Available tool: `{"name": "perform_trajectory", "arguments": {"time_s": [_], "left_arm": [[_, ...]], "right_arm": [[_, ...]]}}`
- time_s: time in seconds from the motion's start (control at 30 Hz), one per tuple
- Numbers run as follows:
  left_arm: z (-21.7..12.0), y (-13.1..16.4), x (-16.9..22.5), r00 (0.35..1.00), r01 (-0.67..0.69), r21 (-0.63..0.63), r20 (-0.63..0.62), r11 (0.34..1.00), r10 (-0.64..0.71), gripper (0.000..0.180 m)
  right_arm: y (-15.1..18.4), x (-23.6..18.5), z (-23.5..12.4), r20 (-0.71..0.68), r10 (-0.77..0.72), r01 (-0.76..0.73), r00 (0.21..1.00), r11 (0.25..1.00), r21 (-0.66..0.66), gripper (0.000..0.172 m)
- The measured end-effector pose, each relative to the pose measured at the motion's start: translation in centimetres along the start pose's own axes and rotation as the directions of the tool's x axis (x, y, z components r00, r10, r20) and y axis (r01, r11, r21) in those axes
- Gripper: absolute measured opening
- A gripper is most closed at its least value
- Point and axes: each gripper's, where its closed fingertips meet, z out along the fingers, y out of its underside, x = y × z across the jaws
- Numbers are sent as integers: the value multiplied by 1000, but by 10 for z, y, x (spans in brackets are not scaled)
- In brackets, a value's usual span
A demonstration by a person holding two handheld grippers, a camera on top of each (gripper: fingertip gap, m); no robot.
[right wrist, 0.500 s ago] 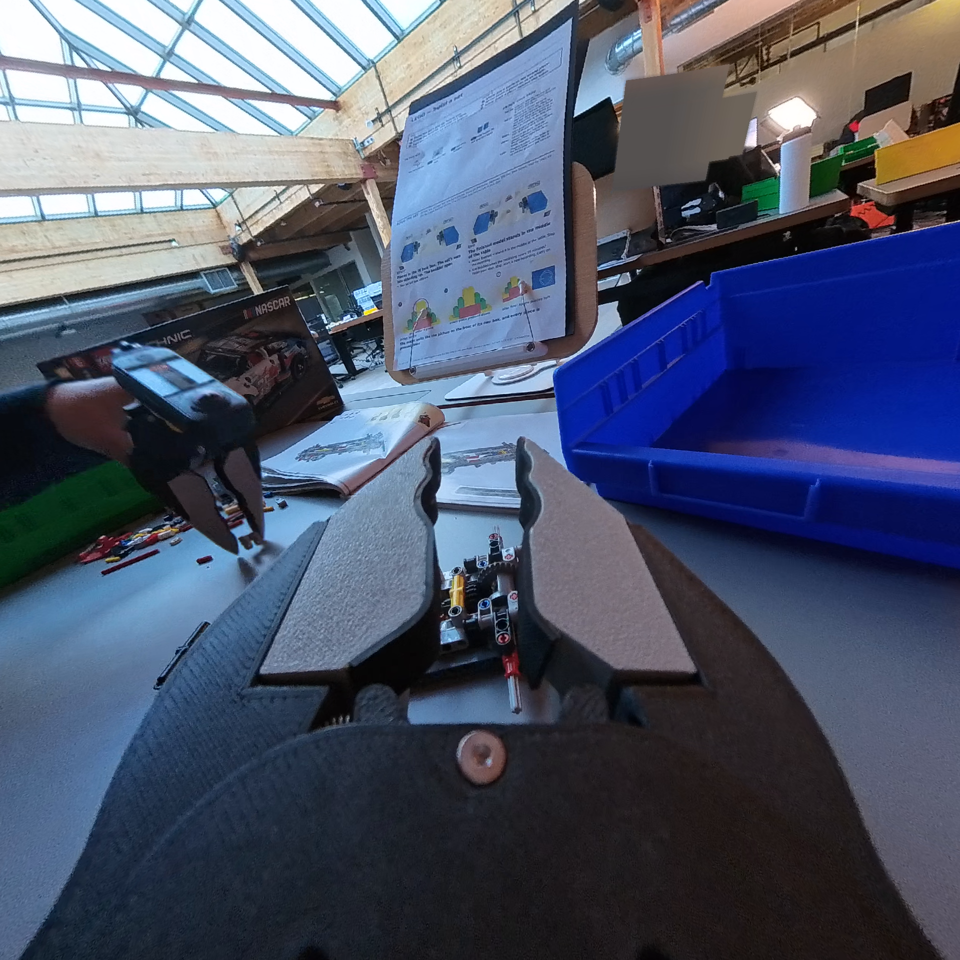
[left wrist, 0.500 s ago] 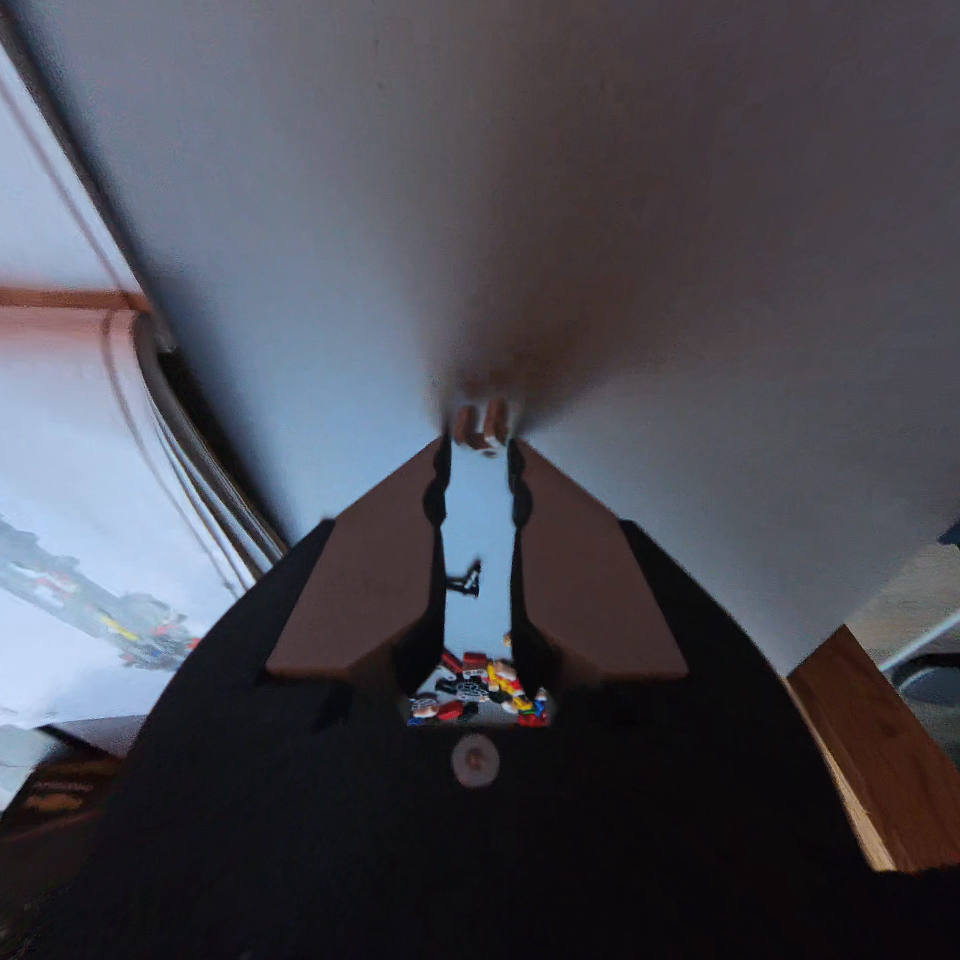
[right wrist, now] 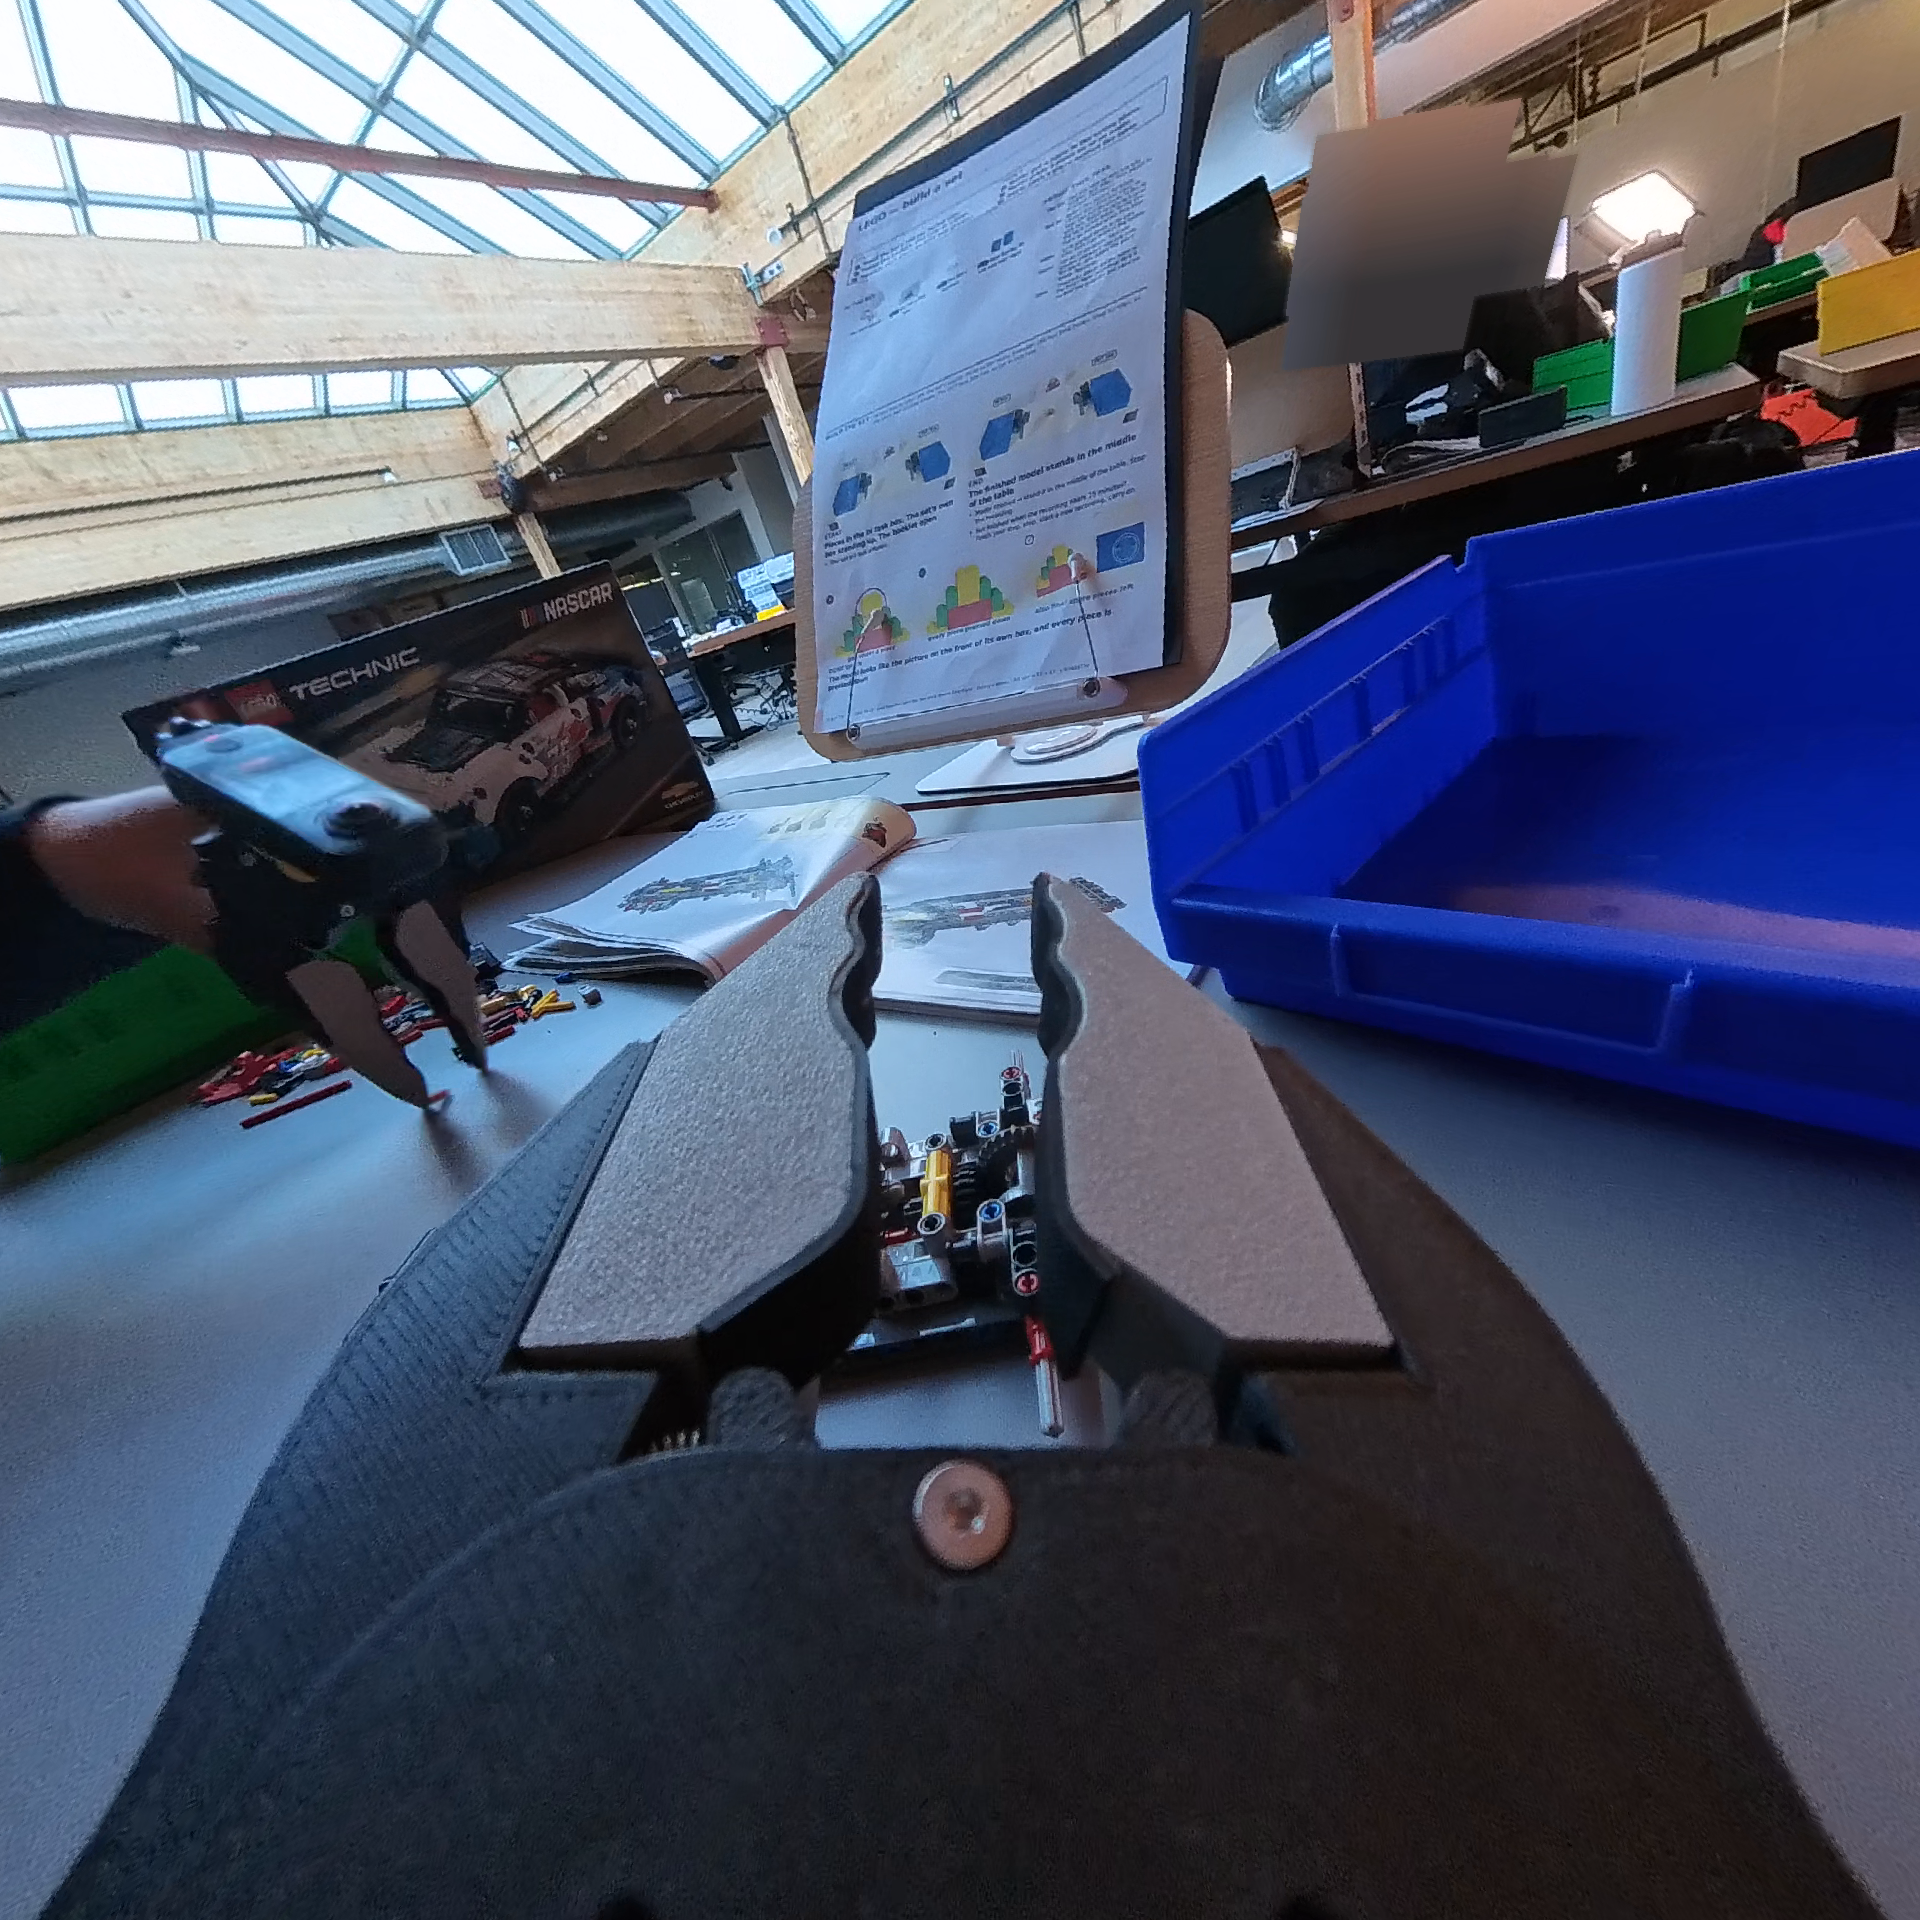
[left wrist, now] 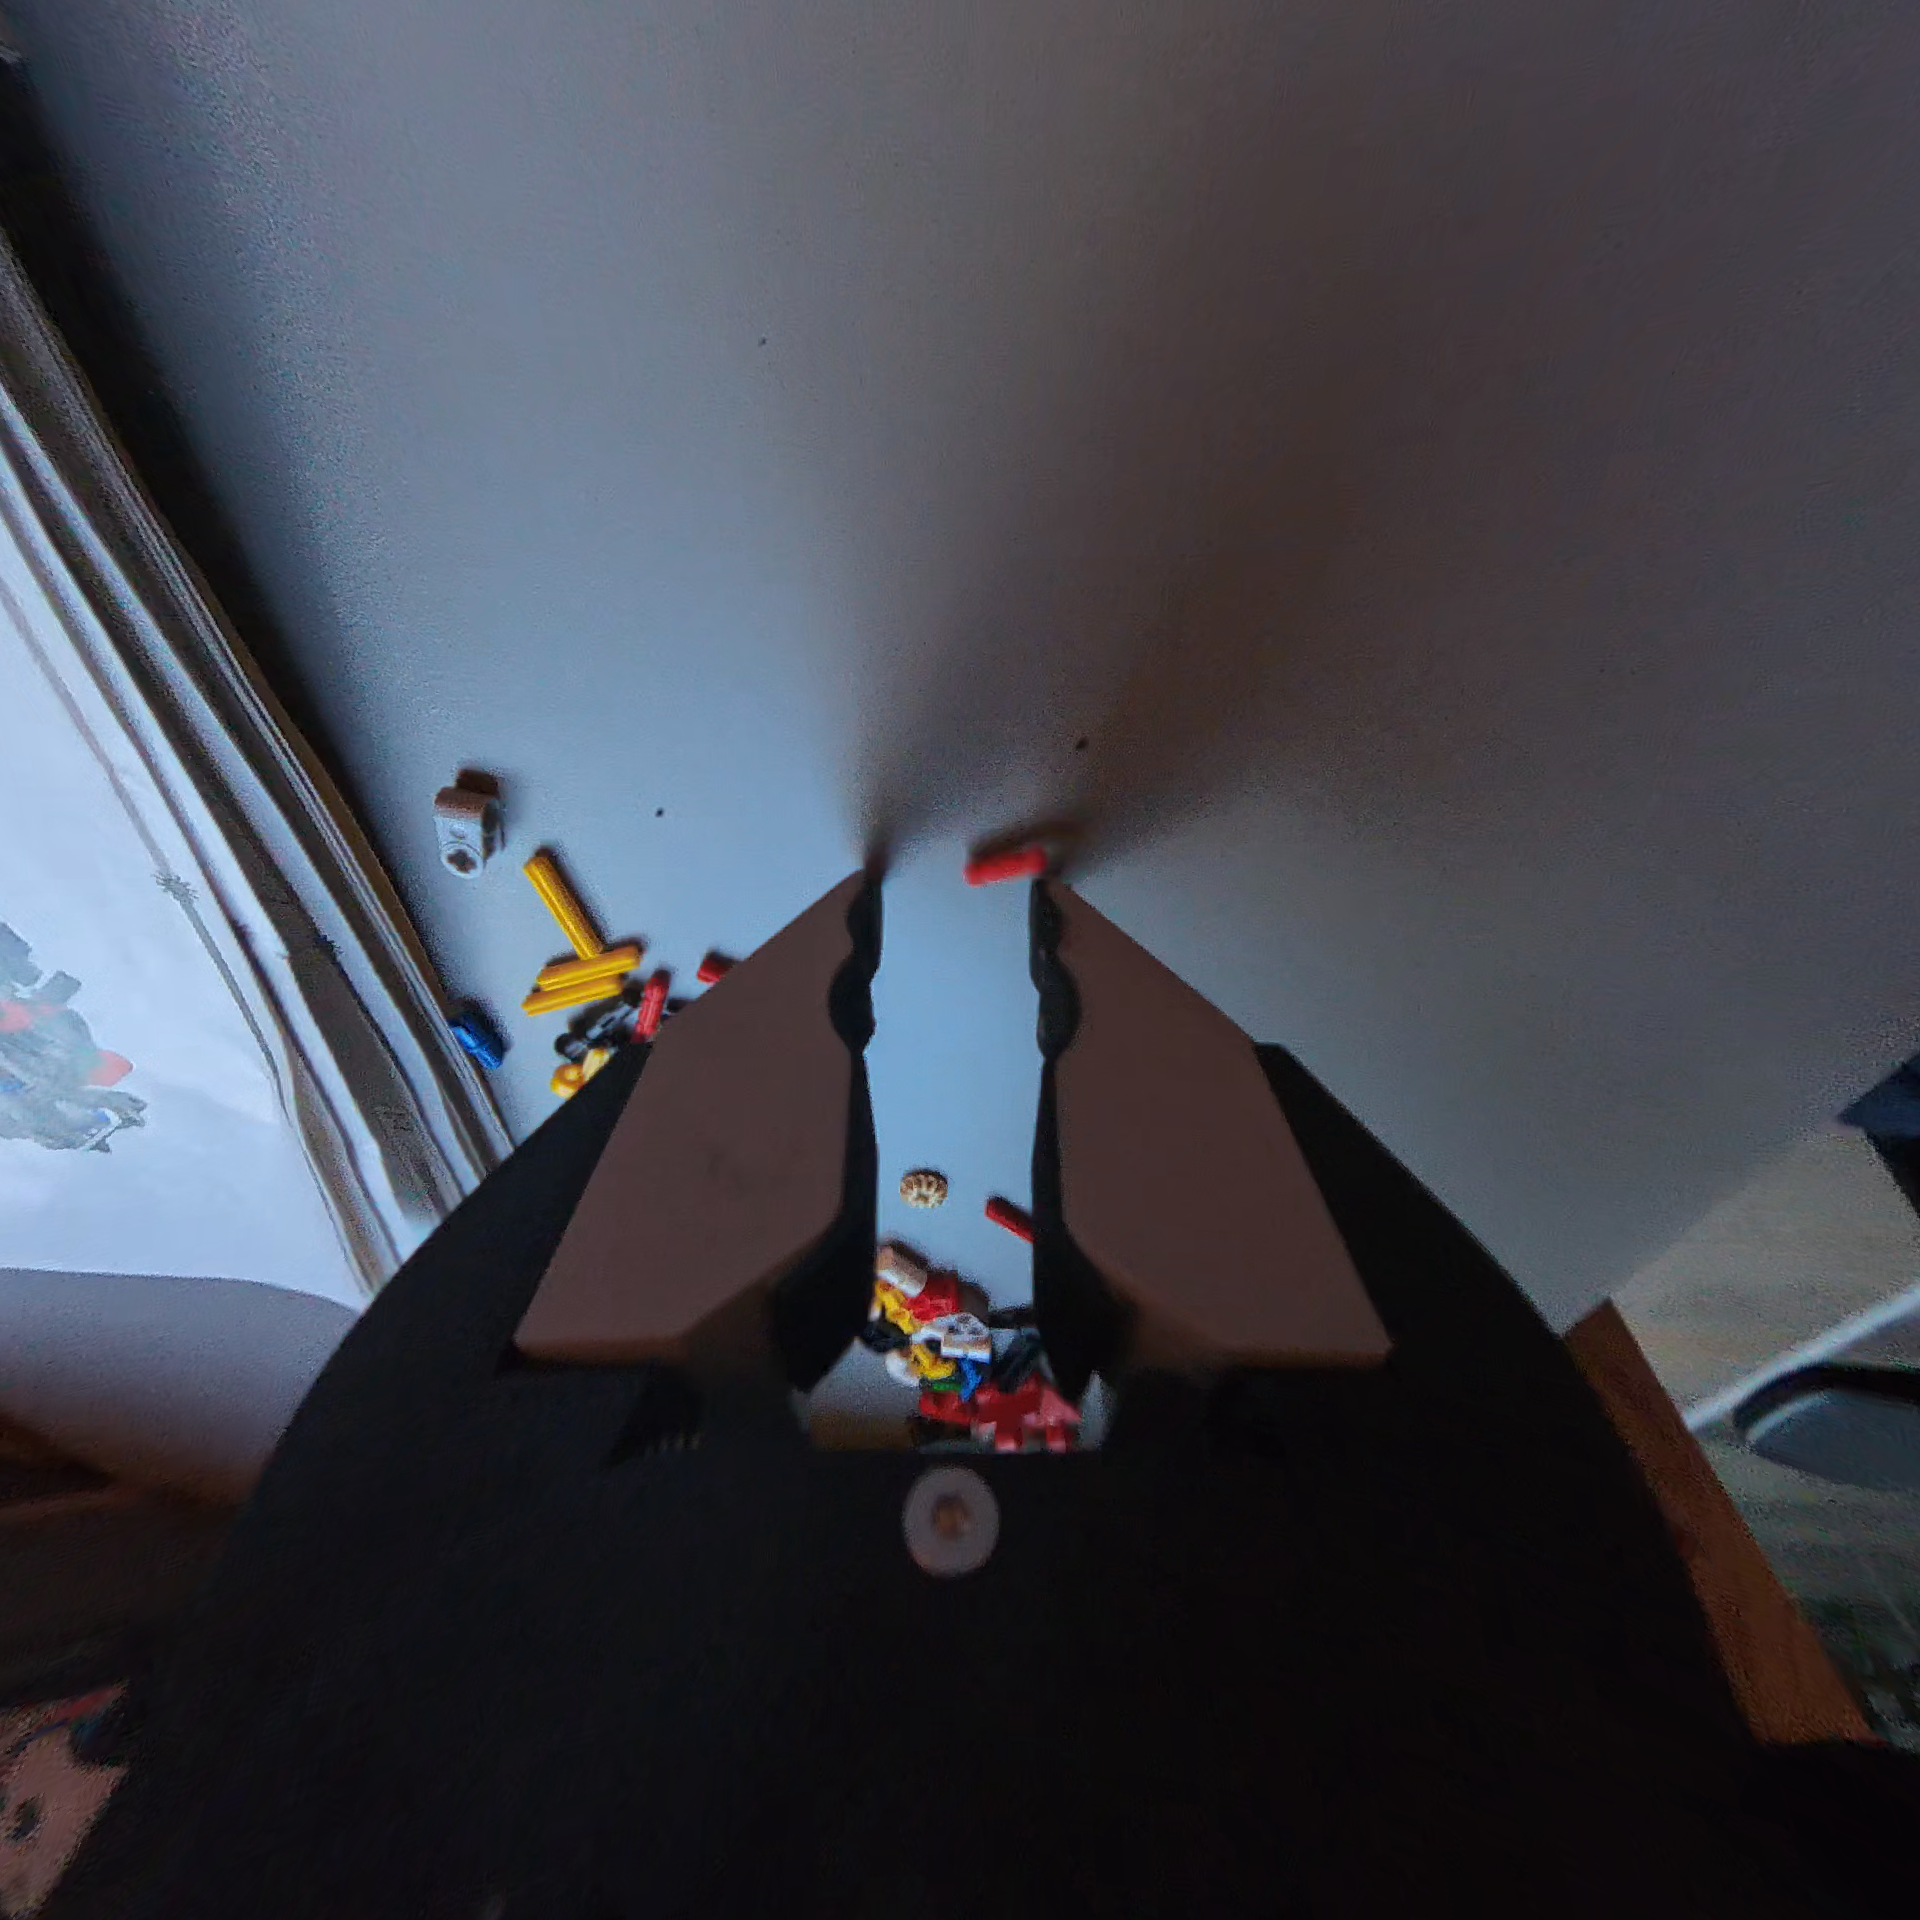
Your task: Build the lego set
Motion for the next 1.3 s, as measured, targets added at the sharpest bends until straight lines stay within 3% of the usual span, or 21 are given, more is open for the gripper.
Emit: {"name": "perform_trajectory", "arguments": {"time_s": [0.1,0.2,0.4,0.53,0.63,0.8,0.93,1.3], "left_arm": [[0,14,-2,999,17,18,27,1000,-17,0],[7,50,-9,996,42,-51,78,998,-38,0],[-1,77,-4,976,211,76,40,974,-215,15],[-24,26,5,963,244,373,15,895,-269,19],[-38,-24,-2,962,160,587,87,794,-258,23],[-41,-68,-19,951,68,725,161,685,-265,18],[-43,-84,-27,929,26,806,198,591,-312,1],[-42,-69,-19,940,94,796,127,599,-316,4]], "right_arm": [[0,2,-1,-8,11,-11,1000,1000,4,25],[-3,4,-4,-14,24,-24,1000,999,22,25],[-2,6,-4,-15,32,-32,999,999,21,26],[1,4,-1,-12,17,-17,1000,1000,2,26],[3,4,1,-17,10,-10,1000,1000,-13,26],[5,3,2,-27,-14,14,1000,1000,-25,27],[10,2,6,-49,-64,61,997,996,-64,31],[11,20,8,-203,-199,177,959,977,-121,33]]}}
